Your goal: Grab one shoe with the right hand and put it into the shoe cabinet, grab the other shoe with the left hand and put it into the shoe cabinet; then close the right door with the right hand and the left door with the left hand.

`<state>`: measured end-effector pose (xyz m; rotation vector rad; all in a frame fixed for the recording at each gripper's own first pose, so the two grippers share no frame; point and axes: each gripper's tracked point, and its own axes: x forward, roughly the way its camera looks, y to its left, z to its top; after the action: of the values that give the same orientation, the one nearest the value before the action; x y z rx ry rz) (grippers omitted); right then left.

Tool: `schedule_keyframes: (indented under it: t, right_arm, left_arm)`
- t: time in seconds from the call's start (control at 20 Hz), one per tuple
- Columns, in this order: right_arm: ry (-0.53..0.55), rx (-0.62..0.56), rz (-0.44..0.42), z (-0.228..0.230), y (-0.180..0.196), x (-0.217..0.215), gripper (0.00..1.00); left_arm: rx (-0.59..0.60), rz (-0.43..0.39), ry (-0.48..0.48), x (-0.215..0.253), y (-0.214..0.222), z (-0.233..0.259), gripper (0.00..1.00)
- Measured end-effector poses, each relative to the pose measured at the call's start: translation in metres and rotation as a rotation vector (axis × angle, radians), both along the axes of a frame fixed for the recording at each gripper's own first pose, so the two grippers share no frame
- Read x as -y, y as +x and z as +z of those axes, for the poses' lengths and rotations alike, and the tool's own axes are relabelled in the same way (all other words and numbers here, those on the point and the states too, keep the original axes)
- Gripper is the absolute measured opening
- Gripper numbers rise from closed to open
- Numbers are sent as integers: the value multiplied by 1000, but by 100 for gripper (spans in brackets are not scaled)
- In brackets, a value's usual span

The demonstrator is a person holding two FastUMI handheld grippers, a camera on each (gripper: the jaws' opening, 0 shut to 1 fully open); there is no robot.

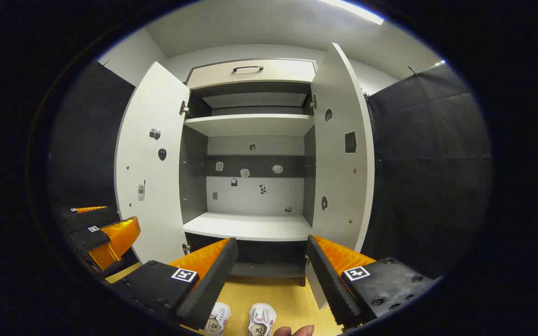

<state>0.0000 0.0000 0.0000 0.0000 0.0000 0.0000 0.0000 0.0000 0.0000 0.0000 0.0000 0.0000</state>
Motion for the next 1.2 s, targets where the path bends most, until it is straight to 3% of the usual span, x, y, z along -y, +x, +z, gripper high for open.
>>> schedule_keyframes:
  t: [0.85, 1.2]
  right_arm:
    - [3, 8, 21, 5, 0, -5, 98]
    - [-1, -88, 40, -37, 6, -12, 98]
  left_arm:
    - [-2, 3, 2, -4, -4, -3, 96]
    - [13, 9, 5, -8, -4, -2, 96]
